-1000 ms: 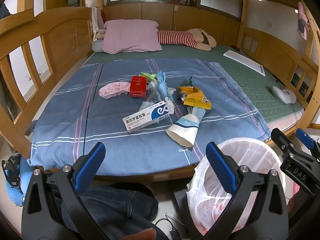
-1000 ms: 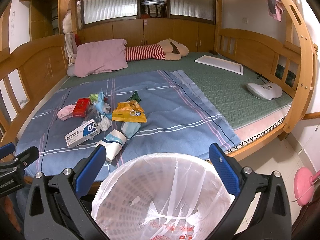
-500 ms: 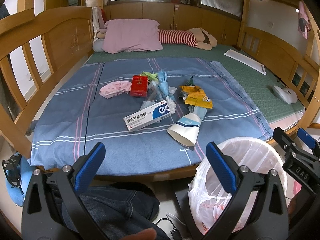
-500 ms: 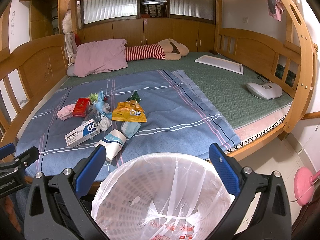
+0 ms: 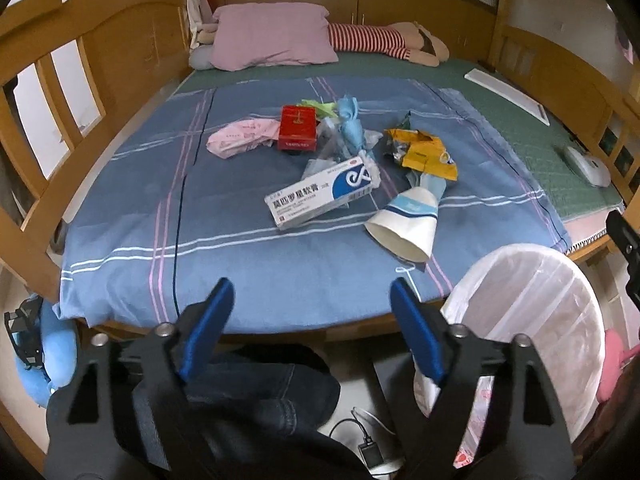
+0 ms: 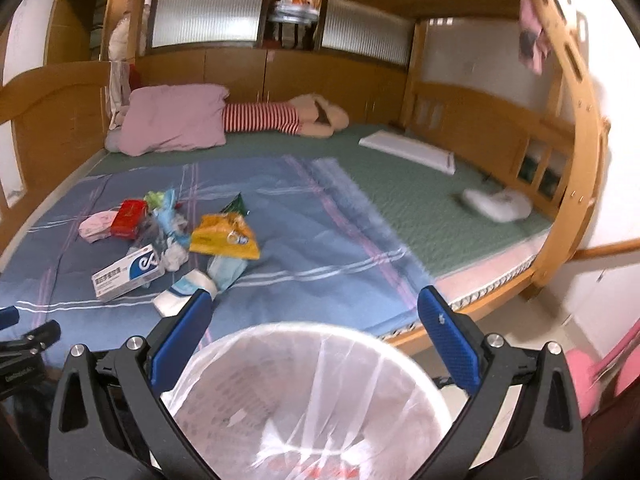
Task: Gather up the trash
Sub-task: 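Grasp the white ointment box with the left gripper while the right grasps the paper cup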
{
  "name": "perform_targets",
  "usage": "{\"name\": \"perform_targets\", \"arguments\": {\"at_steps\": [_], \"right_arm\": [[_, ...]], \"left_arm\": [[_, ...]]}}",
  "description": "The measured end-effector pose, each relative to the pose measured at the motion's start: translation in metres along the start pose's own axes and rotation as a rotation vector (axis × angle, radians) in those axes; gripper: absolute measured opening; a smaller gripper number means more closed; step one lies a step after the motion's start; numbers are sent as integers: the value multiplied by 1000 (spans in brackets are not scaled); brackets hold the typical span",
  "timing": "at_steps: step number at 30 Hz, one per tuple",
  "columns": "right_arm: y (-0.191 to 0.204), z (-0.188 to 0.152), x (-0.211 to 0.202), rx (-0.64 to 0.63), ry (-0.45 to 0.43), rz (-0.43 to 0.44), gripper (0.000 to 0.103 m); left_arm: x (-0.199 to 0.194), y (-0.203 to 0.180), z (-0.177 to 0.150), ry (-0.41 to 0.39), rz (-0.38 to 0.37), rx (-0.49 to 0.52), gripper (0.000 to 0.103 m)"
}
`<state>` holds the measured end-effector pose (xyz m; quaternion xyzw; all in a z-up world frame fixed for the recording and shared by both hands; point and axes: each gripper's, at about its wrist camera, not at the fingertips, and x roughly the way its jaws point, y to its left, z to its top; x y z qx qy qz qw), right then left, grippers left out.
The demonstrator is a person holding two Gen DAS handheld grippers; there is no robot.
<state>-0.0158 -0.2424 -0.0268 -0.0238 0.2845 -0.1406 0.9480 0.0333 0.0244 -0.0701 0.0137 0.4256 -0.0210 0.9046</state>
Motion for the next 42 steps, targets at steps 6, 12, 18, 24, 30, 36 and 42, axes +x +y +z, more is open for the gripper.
{"name": "perform_targets", "arguments": {"at_steps": [6, 12, 18, 24, 30, 36, 42], "right_arm": [[8, 1, 16, 4, 94, 194, 100], [21, 5, 50, 53, 250, 272, 85], [28, 0, 84, 89, 368, 274, 81], [45, 6, 131, 119, 476, 292, 81], [30, 19, 155, 220, 502, 228, 81], [25, 10, 178, 255, 561, 205, 81], [80, 11, 203, 197, 621, 334, 81]], "left_arm": [[26, 19, 14, 44, 38, -53, 47], [76, 56, 65, 87, 32, -168, 54], [125, 96, 78, 78, -80, -334, 66], [157, 99, 84, 110, -182, -368, 70], [191, 10, 108, 153, -128, 118, 90], [234, -6, 94, 304, -123, 223, 74], [231, 18, 85, 312, -113, 132, 54]]}}
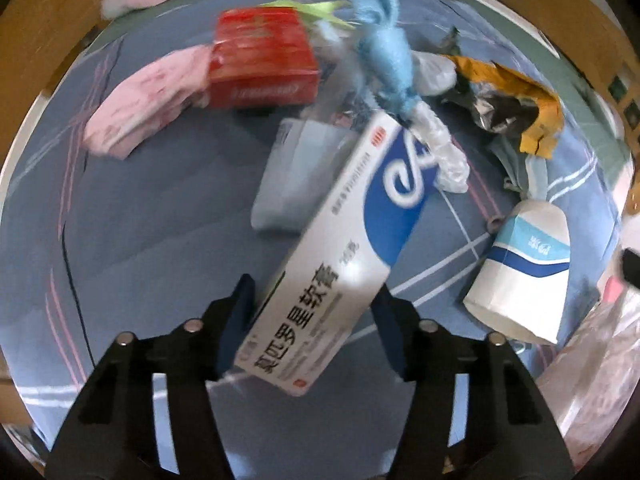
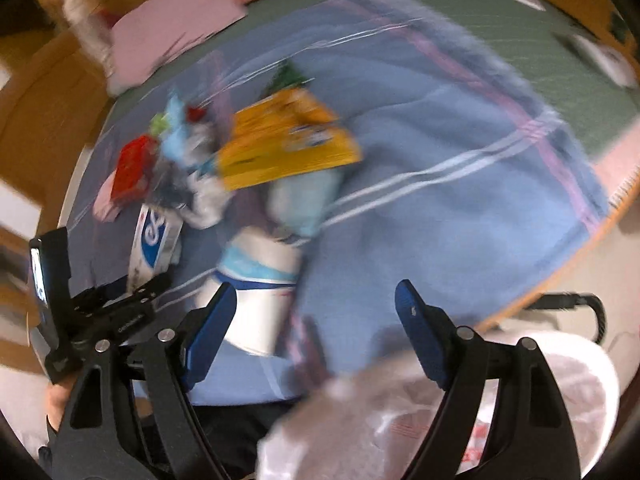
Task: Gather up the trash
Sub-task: 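Grasp the white ointment box with the left gripper while the right grasps the paper cup, then carry the box and cup over the white bin and open both grippers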
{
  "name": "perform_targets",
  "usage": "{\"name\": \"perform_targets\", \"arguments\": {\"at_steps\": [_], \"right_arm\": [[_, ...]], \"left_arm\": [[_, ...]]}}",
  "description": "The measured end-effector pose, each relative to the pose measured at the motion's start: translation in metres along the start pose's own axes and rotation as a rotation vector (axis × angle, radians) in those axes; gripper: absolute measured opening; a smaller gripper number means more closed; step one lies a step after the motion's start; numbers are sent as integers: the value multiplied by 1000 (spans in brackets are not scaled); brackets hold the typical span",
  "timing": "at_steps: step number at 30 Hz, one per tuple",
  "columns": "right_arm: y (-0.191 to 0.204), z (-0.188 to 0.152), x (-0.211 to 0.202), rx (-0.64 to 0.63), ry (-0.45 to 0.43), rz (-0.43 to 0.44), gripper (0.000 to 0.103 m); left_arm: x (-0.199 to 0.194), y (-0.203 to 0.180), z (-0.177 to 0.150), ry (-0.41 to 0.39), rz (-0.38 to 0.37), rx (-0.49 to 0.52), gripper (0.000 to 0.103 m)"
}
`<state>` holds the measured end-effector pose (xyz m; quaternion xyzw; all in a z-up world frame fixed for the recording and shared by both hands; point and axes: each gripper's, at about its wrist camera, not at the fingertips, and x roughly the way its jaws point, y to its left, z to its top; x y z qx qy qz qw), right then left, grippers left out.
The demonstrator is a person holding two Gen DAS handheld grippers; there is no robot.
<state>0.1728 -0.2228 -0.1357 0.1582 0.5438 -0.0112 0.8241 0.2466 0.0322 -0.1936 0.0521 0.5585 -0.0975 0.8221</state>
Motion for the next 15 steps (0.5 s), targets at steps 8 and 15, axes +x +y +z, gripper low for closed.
{"name": "perform_targets", "arguments": {"at_steps": [8, 15], "right_arm": [[41, 13, 73, -53, 132, -26, 81], [48, 10, 58, -66, 60, 81, 38]], "left_arm": [[-40, 42, -26, -154, -106, -243, 40], [-47, 61, -34, -170, -42, -346, 39]]}}
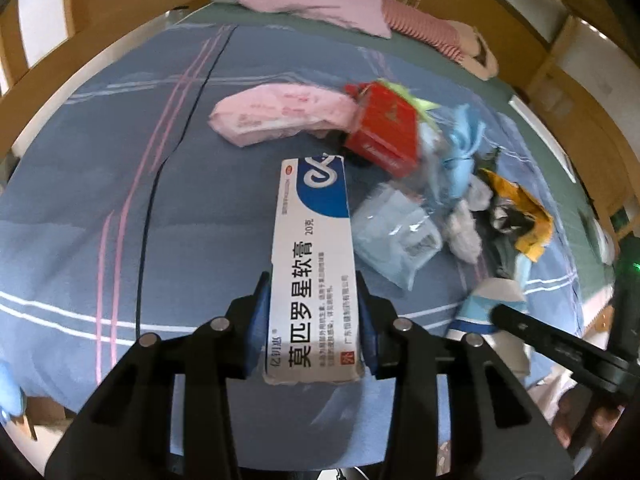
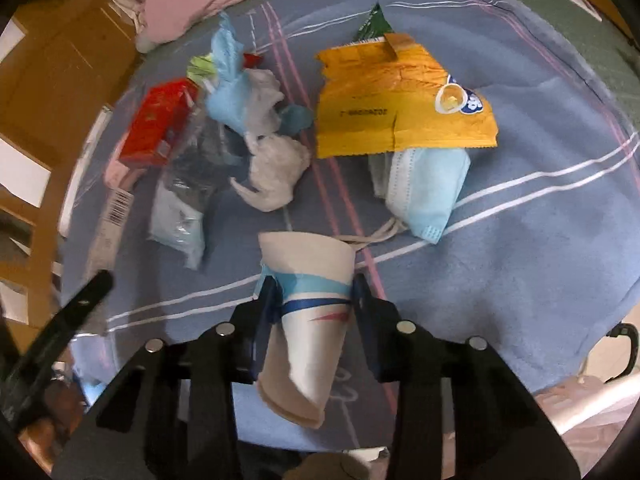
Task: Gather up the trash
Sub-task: 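Carry the box and cup over the white bin and open both grippers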
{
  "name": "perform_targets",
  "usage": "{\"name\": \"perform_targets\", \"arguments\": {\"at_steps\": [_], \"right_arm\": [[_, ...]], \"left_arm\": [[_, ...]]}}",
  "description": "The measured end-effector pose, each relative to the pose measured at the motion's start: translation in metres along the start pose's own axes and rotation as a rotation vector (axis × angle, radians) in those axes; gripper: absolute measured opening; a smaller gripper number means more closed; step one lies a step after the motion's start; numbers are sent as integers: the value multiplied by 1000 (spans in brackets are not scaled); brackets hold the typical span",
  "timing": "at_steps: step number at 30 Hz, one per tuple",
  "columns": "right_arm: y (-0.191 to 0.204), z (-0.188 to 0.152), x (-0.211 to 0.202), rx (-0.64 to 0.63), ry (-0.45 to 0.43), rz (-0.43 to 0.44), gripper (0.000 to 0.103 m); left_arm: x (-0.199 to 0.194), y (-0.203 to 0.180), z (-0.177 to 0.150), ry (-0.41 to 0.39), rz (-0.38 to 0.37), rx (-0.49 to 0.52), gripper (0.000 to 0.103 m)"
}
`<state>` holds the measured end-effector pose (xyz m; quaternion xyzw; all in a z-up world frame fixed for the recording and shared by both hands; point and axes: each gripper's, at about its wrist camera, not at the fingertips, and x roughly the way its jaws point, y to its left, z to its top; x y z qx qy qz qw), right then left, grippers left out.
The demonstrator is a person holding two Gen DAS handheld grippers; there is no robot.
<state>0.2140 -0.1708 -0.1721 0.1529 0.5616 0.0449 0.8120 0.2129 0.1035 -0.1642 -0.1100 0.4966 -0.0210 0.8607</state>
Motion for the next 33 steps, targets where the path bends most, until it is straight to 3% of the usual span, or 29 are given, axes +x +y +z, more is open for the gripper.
{"name": "perform_targets", "arguments": {"at_steps": [3, 8, 10, 16, 20, 22, 23, 24, 26, 28, 29, 31, 33], "right_arm": [[5, -2, -12, -18, -37, 28, 38], [7, -6, -50, -65, -144, 36, 38], [4, -11, -75, -72, -196, 87, 38], [-32, -47, -164, -120, -340, 76, 38], [-67, -85, -182, -108, -326, 9, 39], [-86, -110, -166, -114, -217, -69, 42], [-90, -116, -162, -118, -186, -82, 43], [-98, -123, -154, -115, -156, -104, 50], [-116, -133, -160, -68, -188, -149, 62], [-133, -134, -186, 18, -302, -191, 74], [-147, -134, -212, 93, -404, -219, 76], [-160, -135, -236, 145, -475, -211, 81], [-174, -131, -256, 186, -513, -176, 83]], "left_arm": [[-2, 11, 3, 5, -19, -35, 39], [-19, 21, -1, -74, -39, -74, 39], [-29, 20, -5, -108, -64, -78, 39], [-54, -3, -33, -169, -90, 12, 39], [-81, -21, -61, -206, -190, 52, 39], [-93, -34, -77, -196, -298, 63, 39], [-99, -48, -87, -177, -353, 92, 39], [-101, -60, -94, -158, -378, 126, 39], [-112, -96, -114, -124, -430, 251, 39], [-121, -127, -134, -109, -464, 370, 39], [-126, -148, -147, -83, -497, 447, 39], [-125, -173, -166, -23, -565, 528, 40], [-120, -200, -192, 66, -633, 631, 46]]}}
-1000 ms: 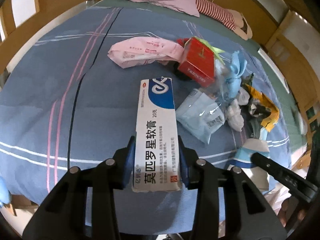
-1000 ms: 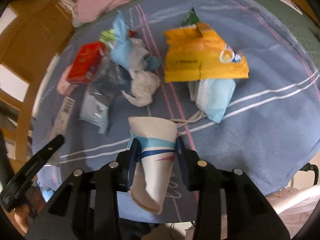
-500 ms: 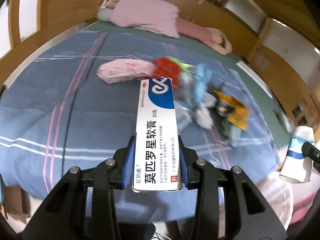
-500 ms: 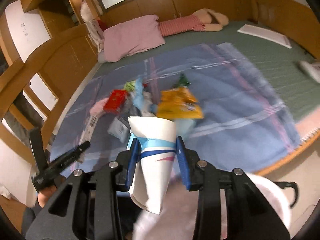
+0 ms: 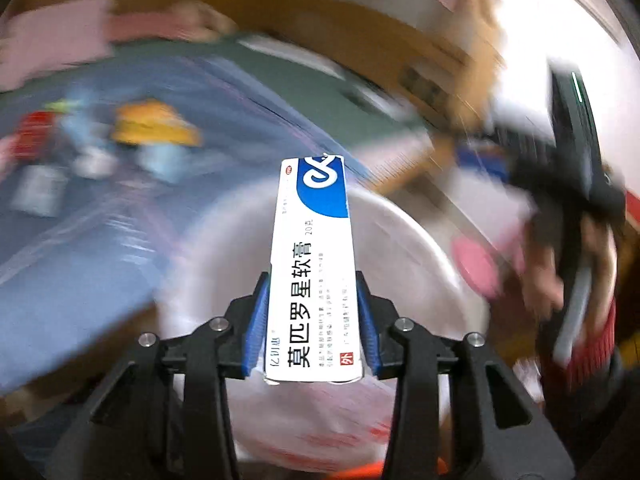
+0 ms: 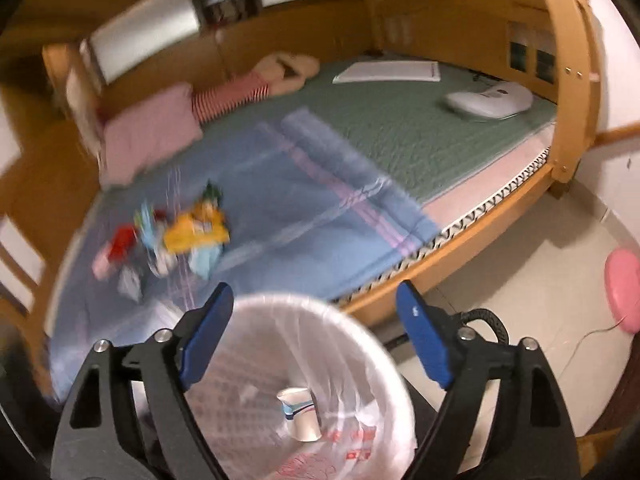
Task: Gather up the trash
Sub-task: 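Carry the box and cup over the white bin and open both grippers, then move the right gripper over the yellow chip bag on the sheet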
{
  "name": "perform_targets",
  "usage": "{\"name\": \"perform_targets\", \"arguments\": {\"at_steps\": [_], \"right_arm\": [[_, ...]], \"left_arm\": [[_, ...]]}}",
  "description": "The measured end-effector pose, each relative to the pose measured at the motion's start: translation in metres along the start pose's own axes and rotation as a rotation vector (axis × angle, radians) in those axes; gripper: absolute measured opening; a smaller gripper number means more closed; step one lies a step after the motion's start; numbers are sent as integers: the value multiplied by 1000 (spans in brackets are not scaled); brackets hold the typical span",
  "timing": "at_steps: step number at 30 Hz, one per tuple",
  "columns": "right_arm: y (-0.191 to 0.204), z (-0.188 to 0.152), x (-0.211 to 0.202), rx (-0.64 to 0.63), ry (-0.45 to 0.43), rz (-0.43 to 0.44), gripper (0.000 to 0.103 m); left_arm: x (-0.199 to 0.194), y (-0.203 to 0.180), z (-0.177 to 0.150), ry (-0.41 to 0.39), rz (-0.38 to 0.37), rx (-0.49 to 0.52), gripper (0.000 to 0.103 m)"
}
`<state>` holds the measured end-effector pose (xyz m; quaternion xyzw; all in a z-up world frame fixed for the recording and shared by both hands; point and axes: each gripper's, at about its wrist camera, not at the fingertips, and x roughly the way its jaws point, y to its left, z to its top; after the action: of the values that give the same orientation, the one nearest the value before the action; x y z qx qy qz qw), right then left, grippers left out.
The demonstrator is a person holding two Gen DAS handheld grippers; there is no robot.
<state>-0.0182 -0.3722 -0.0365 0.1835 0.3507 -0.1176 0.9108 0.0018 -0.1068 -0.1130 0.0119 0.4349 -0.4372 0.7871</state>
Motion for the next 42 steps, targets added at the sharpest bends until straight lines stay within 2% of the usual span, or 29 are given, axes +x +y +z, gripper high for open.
{"name": "perform_targets", "arguments": {"at_steps": [1, 2, 3, 5, 8, 11, 15, 17, 21, 24, 25, 28, 38, 42], "right_arm": [[-4, 4, -2, 15, 1, 9, 84], [-6, 5, -2, 19, 2, 14, 84], [-9, 3, -3, 27, 2, 24, 85], [-11, -1, 2, 37, 10, 37, 85], [-7, -12, 19, 24, 78, 61, 85], [5, -22, 20, 22, 106, 83, 85], [21, -27, 27, -9, 122, 104, 85], [30, -29, 32, -29, 134, 112, 85], [46, -35, 44, -54, 161, 140, 84], [56, -38, 52, -70, 182, 156, 84], [60, -39, 54, -77, 187, 161, 84], [68, -42, 56, -92, 195, 177, 84], [88, -45, 59, -135, 216, 189, 84], [107, -38, 59, -154, 228, 227, 84]], "left_arm": [[12, -13, -4, 38, -12, 42, 49], [19, -19, -6, 57, -3, 64, 58], [27, -24, -8, 78, 27, 81, 74], [31, -20, -8, 82, 95, 78, 82], [18, 6, -3, 33, 178, 24, 87], [-9, 39, 3, -48, 336, -67, 89], [-40, 84, 11, -115, 652, -119, 91], [-50, 106, 14, -132, 753, -134, 91], [-56, 135, 11, -147, 887, -181, 93], [-52, 161, 5, -53, 918, -275, 95], [-52, 165, 4, -46, 926, -294, 95], [-57, 173, 2, -56, 881, -346, 95], [-73, 179, -14, -120, 800, -489, 95], [-74, 178, -15, -131, 792, -496, 95]]}}
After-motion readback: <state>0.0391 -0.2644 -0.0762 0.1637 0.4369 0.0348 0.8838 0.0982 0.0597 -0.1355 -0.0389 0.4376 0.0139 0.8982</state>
